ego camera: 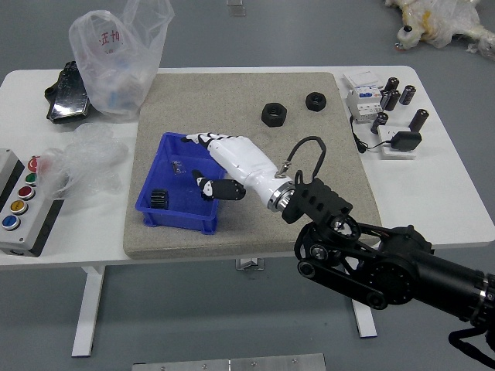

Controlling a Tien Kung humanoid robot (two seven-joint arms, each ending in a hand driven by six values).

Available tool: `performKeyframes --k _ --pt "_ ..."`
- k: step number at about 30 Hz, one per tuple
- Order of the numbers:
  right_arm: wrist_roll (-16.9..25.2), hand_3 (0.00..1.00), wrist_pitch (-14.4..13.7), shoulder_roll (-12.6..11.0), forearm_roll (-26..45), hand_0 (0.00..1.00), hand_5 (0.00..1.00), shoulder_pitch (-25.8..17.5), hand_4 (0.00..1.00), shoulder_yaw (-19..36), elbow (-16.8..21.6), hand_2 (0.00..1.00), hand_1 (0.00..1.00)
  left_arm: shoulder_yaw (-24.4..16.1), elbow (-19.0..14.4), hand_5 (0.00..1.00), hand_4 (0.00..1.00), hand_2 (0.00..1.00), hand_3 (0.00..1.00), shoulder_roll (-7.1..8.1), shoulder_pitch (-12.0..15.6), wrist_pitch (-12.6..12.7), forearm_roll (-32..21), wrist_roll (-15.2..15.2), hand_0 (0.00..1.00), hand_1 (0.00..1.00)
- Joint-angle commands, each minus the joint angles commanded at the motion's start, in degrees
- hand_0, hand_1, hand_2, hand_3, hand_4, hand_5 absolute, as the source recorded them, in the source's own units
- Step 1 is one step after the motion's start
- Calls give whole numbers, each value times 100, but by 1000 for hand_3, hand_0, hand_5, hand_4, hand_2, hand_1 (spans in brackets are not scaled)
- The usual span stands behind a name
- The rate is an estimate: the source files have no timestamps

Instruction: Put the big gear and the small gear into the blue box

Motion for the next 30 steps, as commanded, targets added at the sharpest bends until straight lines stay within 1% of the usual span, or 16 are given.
performKeyframes --k 1,4,6,7,9,11,12,13,15,18,19,23,25,30 --pt "114 750 -20 -98 187 523 213 -107 498 173 47 779 745 4 2 388 734 532 652 1 8 6 -11 -2 666 558" --pt "521 750 43 -411 840 523 213 -468 498 778 118 779 745 9 9 388 734 532 652 7 36 24 -32 -9 666 558" --pt "843 750 191 -609 1321 523 213 -738 498 1228 103 779 745 27 15 388 734 532 652 8 51 38 -59 -21 666 558" --pt "996 705 289 -691 1546 518 235 -878 535 1435 92 739 704 34 18 389 734 532 651 7 56 44 -69 -27 666 558" --pt "1288 705 486 -816 1993 518 235 -1161 535 1831 70 739 704 58 23 389 734 532 651 5 62 56 -99 -43 666 558" --pt "1527 705 653 -891 2391 518 235 -1420 535 2162 65 739 704 80 28 389 734 532 651 2 63 65 -123 -58 666 558" --pt "1641 705 735 -921 2598 518 235 -1555 535 2322 63 739 704 94 30 389 734 532 651 1 64 72 -139 -67 666 558" --pt "1751 695 816 -945 2804 537 308 -1689 600 2474 61 714 686 104 33 389 734 532 651 0 66 77 -150 -75 666 557" --pt "2000 695 973 -984 3270 537 308 -1998 600 2802 60 714 686 108 41 389 734 532 651 -2 73 85 -151 -88 666 557" --pt "2216 695 1148 -992 3923 537 308 -2356 600 3168 62 714 686 87 51 389 734 532 651 -1 84 89 -117 -100 666 557" --pt "2276 689 1202 -990 4164 551 391 -2472 662 3297 68 712 673 83 54 388 734 532 652 1 84 89 -106 -105 666 557" --pt "2417 689 1372 -983 4915 551 391 -2568 662 3457 139 712 673 107 60 388 734 532 652 8 58 84 -103 -134 666 557" --pt "2486 690 1472 -987 5301 557 381 -2547 669 3445 205 708 669 120 62 389 734 531 651 16 34 75 -94 -148 666 546" --pt "2576 690 1584 -967 6014 557 381 -2514 669 3380 265 708 669 89 64 389 734 531 651 43 17 53 -29 -146 666 546"
